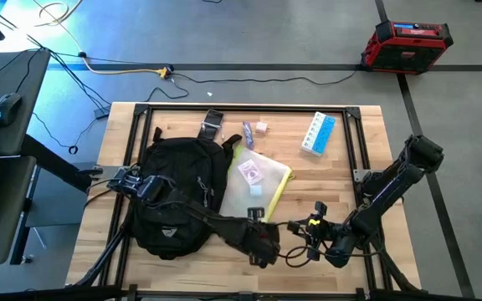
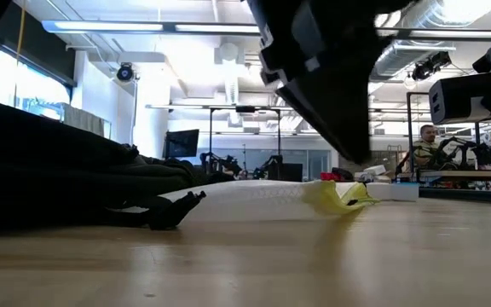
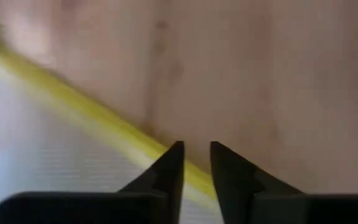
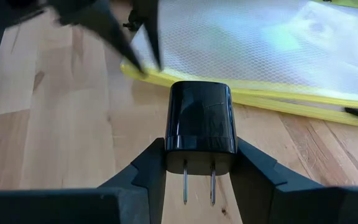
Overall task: Unpack backpack
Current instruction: Put the black charger adapter into the green zip bag
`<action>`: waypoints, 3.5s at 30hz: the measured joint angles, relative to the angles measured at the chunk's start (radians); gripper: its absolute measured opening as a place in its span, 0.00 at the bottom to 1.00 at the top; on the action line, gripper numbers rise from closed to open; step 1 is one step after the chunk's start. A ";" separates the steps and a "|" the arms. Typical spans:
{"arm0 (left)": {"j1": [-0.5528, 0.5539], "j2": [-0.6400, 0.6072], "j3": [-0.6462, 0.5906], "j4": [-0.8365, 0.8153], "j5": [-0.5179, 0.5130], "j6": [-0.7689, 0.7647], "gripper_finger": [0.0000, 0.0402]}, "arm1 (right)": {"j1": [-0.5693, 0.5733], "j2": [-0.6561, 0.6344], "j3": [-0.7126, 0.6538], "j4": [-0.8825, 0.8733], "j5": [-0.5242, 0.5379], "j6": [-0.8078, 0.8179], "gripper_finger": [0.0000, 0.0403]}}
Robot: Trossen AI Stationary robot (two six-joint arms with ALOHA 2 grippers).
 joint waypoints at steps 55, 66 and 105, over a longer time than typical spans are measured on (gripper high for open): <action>-0.038 0.080 0.002 -0.012 0.146 -0.075 0.38 | 0.000 0.000 0.000 -0.006 -0.009 -0.009 0.29; -0.037 0.081 0.017 -0.072 0.128 -0.118 0.03 | 0.000 0.000 0.000 -0.006 -0.010 -0.005 0.29; -0.050 0.092 0.133 -0.149 -0.053 -0.162 0.22 | 0.000 0.000 0.000 -0.006 -0.013 -0.006 0.29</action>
